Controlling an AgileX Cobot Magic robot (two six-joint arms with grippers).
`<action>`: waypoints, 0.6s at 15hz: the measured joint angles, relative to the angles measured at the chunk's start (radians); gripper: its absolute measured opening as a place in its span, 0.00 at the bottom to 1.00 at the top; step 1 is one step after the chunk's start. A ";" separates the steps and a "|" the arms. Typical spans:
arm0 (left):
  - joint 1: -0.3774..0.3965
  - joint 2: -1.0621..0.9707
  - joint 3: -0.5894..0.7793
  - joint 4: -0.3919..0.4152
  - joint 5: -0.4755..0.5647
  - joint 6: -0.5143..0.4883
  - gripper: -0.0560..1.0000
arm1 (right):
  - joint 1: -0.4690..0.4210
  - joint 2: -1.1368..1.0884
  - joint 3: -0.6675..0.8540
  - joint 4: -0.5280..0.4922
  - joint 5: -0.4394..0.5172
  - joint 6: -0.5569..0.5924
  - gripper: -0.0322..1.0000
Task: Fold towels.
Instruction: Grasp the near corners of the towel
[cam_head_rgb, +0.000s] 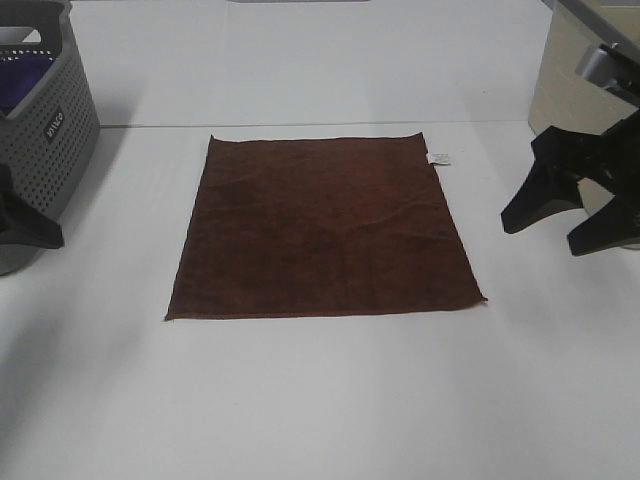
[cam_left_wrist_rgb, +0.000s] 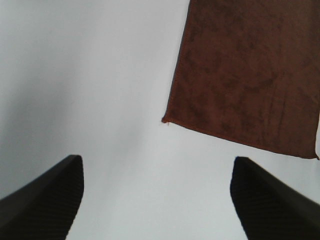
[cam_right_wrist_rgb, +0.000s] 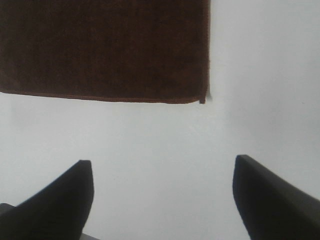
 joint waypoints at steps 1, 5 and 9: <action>0.000 0.084 -0.047 -0.040 0.014 0.039 0.78 | -0.001 0.061 -0.026 0.038 0.004 -0.034 0.74; 0.000 0.429 -0.228 -0.344 0.163 0.346 0.78 | -0.001 0.322 -0.135 0.220 0.051 -0.220 0.74; 0.000 0.609 -0.268 -0.516 0.234 0.536 0.78 | -0.008 0.485 -0.196 0.257 0.063 -0.270 0.74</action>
